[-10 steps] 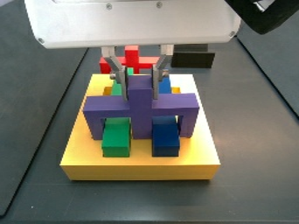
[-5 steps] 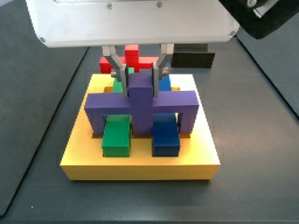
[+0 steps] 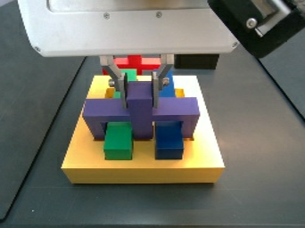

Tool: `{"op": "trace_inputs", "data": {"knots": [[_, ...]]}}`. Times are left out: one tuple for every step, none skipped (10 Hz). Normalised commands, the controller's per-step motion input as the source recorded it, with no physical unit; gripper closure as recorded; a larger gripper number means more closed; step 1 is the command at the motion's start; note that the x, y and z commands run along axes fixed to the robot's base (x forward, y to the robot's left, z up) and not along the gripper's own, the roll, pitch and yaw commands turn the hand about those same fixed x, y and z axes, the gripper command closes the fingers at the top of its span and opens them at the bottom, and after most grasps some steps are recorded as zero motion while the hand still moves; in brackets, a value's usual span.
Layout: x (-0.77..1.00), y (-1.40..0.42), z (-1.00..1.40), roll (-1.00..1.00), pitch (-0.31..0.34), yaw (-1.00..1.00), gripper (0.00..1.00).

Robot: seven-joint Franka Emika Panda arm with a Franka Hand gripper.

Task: Pick up the purple object. Move up. Place the purple object on the fixture. Regrasp the purple object. Move to above the board. Insert the purple object.
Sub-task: Insert the purple object.

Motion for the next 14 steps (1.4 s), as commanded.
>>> {"op": "trace_inputs", "data": {"knots": [[0.11, 0.08, 0.07, -0.16, 0.064, -0.12, 1.00], [0.11, 0.13, 0.13, -0.17, 0.044, -0.04, 1.00], [0.06, 0.16, 0.17, -0.27, 0.033, -0.04, 1.00], [0.05, 0.17, 0.18, -0.29, 0.050, -0.02, 1.00], [0.00, 0.17, 0.09, -0.29, 0.036, 0.00, 1.00], [0.00, 0.10, 0.02, -0.28, 0.017, 0.00, 1.00], [0.00, 0.07, 0.00, -0.26, 0.003, 0.00, 1.00], [0.00, 0.05, -0.01, -0.19, 0.000, 0.00, 1.00], [0.00, 0.01, 0.00, -0.06, 0.000, 0.00, 1.00], [0.00, 0.00, 0.00, -0.02, 0.000, -0.02, 1.00], [0.00, 0.00, 0.00, -0.26, 0.076, -0.04, 1.00], [0.00, 0.01, 0.00, -0.41, 0.119, -0.03, 1.00], [0.00, 0.02, 0.00, -0.42, 0.113, 0.00, 1.00], [0.00, 0.03, 0.00, -0.45, 0.131, 0.00, 1.00]]}}
